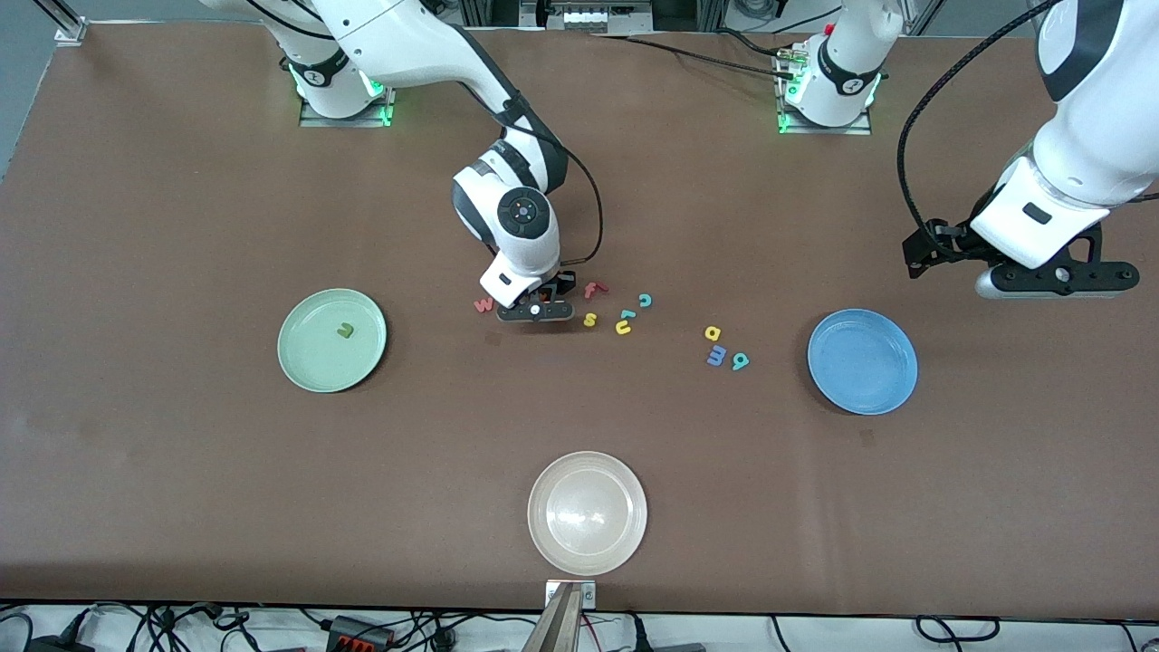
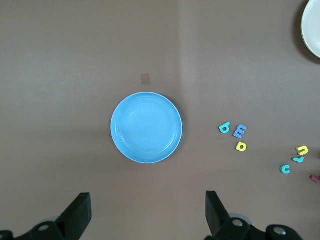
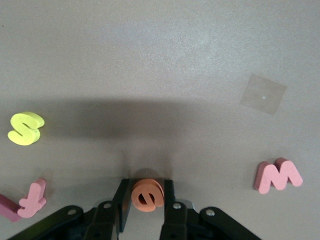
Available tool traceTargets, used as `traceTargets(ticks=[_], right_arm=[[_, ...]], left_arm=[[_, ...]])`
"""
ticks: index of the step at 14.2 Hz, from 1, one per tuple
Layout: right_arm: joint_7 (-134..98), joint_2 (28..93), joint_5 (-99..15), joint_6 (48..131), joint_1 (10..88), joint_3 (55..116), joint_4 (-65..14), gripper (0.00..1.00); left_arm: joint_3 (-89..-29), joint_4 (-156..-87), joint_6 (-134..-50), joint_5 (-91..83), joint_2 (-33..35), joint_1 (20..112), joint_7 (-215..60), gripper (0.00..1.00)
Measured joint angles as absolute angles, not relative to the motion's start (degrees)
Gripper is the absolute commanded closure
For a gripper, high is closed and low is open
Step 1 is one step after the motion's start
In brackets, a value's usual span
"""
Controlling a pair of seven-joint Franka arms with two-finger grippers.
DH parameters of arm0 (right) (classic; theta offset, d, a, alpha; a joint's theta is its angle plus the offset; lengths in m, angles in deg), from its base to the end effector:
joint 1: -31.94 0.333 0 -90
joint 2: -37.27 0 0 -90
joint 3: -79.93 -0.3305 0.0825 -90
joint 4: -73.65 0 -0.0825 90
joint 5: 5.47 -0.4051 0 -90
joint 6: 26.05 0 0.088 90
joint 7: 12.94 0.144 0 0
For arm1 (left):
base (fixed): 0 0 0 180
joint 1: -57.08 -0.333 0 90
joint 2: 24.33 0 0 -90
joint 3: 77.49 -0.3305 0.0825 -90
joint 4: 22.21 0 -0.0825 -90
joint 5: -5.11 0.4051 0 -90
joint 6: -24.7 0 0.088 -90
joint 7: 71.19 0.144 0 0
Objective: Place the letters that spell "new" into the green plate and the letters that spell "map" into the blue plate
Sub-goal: 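Carry the orange e toward the green plate while the left gripper reaches letters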
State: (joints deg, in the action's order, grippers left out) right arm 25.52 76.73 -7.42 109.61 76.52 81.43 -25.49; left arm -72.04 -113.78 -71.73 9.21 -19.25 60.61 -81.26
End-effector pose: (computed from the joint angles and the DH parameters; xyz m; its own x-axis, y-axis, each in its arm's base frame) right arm 0.4982 0.4688 0.1382 0.9972 0.0605 -0.0436 0.0618 -0.9977 0.0271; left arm 0.6051 -0.0839 0.5461 0.9999 0.0110 0.0073 0.0114 -0.9980 -0.0623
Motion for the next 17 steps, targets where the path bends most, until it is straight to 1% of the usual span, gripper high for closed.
traceTargets(ticks=[5,11,12,14,16,17], right_arm=[[25.5,76.7,-7.4,109.6,76.6,81.4,-25.5,0.66],[25.3,76.8,-7.4,109.6,77.0,81.4,-25.5,0.66],[25.3,76.8,-7.4,109.6,77.0,81.4,-25.5,0.67],[25.3,77.0,-7.4,109.6,77.0,81.4,-25.5,0.8],[25.2,77.0,-7.4,109.5,77.0,81.4,-25.4,0.86],[25.2,77.0,-7.4,109.5,77.0,81.4,-25.4,0.87]], left_arm=[[-71.8,-113.8,-71.6,9.2,-18.9,61.0,-81.3,0.0],[-71.5,-113.8,-71.0,9.2,-16.2,63.7,-81.2,0.0],[-71.5,-113.8,-71.0,9.2,-15.3,63.8,-81.2,0.0],[-71.5,-113.8,-71.2,9.2,-14.1,63.8,-81.1,0.0],[-71.6,-113.4,-71.4,9.2,-13.9,63.4,-80.5,0.0],[-71.6,-112.6,-71.4,9.2,-14.0,63.3,-79.9,0.0]])
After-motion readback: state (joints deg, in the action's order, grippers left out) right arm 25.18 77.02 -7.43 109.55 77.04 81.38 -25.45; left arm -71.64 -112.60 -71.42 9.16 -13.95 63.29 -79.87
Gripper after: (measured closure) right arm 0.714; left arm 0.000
